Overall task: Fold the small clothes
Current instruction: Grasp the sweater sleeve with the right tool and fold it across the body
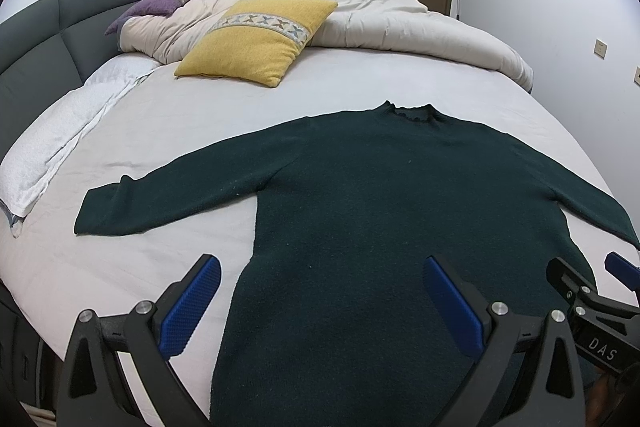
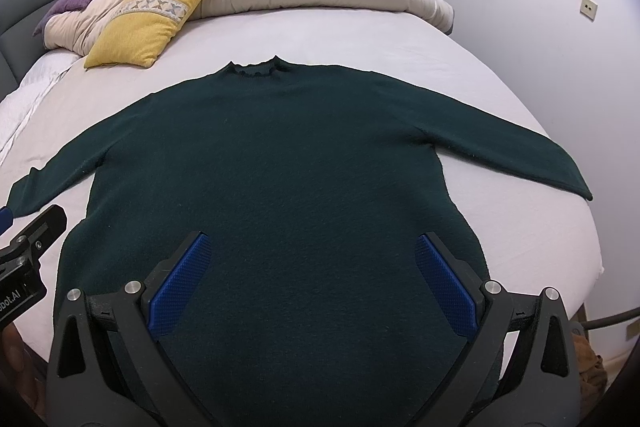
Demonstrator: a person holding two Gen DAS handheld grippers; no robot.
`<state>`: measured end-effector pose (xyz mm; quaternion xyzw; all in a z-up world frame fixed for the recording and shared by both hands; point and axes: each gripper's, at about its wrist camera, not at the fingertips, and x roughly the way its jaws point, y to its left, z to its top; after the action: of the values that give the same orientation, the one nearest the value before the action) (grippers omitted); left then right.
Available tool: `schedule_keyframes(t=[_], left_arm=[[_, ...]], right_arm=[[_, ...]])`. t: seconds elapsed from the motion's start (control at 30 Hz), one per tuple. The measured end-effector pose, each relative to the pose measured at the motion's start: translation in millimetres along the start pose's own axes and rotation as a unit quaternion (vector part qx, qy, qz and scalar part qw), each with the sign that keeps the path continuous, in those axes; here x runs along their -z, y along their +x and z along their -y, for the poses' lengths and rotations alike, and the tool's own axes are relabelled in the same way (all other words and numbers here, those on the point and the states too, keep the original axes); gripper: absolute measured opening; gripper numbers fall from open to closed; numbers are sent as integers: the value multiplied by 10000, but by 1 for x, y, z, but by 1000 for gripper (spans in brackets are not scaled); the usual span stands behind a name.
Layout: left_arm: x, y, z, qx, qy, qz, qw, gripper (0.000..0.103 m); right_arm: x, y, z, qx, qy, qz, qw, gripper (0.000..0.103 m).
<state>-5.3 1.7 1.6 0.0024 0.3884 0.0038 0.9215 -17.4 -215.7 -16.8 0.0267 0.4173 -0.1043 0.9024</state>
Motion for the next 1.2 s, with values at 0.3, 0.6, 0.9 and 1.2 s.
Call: schedule_keyframes(t=[0.3,0.6,0.9,1.2], left_arm=[[2,7,2,17,-87,-105,9999,103],[1,21,7,402,-107,-239,9988,103],[-14,64,5,1458,-522,-635,9859,103],[-29,104,31,1542,-488,-1008,9817,103]], right_arm=[[-2,9,2,-19,30,-93,10000,103],[-17,22,56,-287,504,-6,9983,103],[-2,64,352,-421,4113,111,9105,82],[17,127,477,-1088,5558,294,8237,64]])
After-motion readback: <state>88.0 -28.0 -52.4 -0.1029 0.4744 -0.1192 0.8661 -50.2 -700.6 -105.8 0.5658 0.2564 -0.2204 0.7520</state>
